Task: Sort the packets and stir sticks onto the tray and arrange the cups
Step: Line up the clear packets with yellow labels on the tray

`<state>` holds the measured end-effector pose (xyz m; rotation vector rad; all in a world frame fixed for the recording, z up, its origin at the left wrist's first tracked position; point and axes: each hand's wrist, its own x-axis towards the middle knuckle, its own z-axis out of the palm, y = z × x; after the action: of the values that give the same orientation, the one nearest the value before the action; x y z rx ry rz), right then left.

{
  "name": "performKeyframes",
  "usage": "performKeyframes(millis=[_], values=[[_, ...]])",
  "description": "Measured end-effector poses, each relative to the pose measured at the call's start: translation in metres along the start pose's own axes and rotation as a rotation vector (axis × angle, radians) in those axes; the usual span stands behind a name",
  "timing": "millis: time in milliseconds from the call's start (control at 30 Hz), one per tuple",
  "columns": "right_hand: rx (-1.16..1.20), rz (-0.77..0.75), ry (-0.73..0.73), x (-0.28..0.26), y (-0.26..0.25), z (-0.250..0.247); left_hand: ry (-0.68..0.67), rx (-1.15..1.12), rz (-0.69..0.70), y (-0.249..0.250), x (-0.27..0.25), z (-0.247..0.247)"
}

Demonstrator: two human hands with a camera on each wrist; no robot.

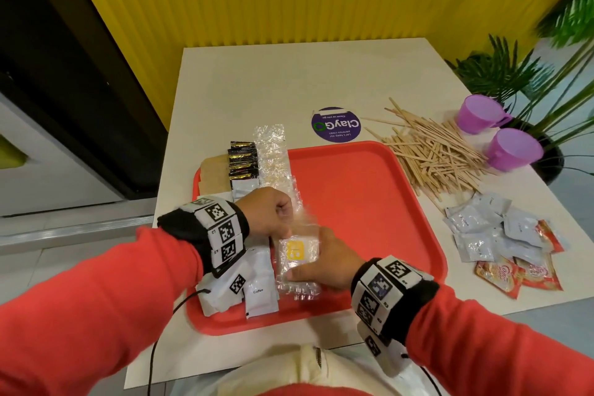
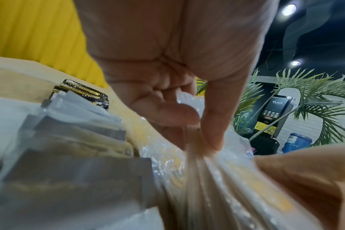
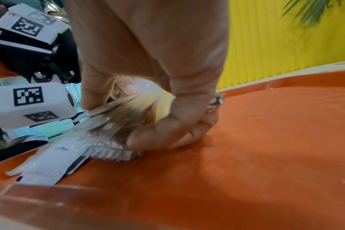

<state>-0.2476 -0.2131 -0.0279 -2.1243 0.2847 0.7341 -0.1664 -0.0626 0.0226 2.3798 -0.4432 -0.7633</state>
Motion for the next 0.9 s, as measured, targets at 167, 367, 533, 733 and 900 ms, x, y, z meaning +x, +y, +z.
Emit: performKeyframes(millis=[167, 367, 533, 733, 900], values=[[-0.112, -0.003, 0.007, -0.006, -0.001, 0.002, -0.027, -0.019, -0.014, -0.002, -0.001, 0.002], [-0.211, -0.025, 0.019, -0.018, -0.002, 0.001, -0.005, -0.028, -0.055, -0.003, -0.005, -0.006], [-0.216, -0.033, -0.023, -0.021, -0.002, 0.001, 0.002, 0.139, -0.064, -0.006, -0.005, -0.01], [-0.276, -0.005, -0.023, -0.017, -0.007, 0.003, -0.089, 0.3, -0.051, -0.004, -0.009, -0.004], [-0.292, -0.027, -0.001, -0.007, -0.016, 0.001, -0.02, 0.307, -0.059, -0.004, -0.003, -0.004]])
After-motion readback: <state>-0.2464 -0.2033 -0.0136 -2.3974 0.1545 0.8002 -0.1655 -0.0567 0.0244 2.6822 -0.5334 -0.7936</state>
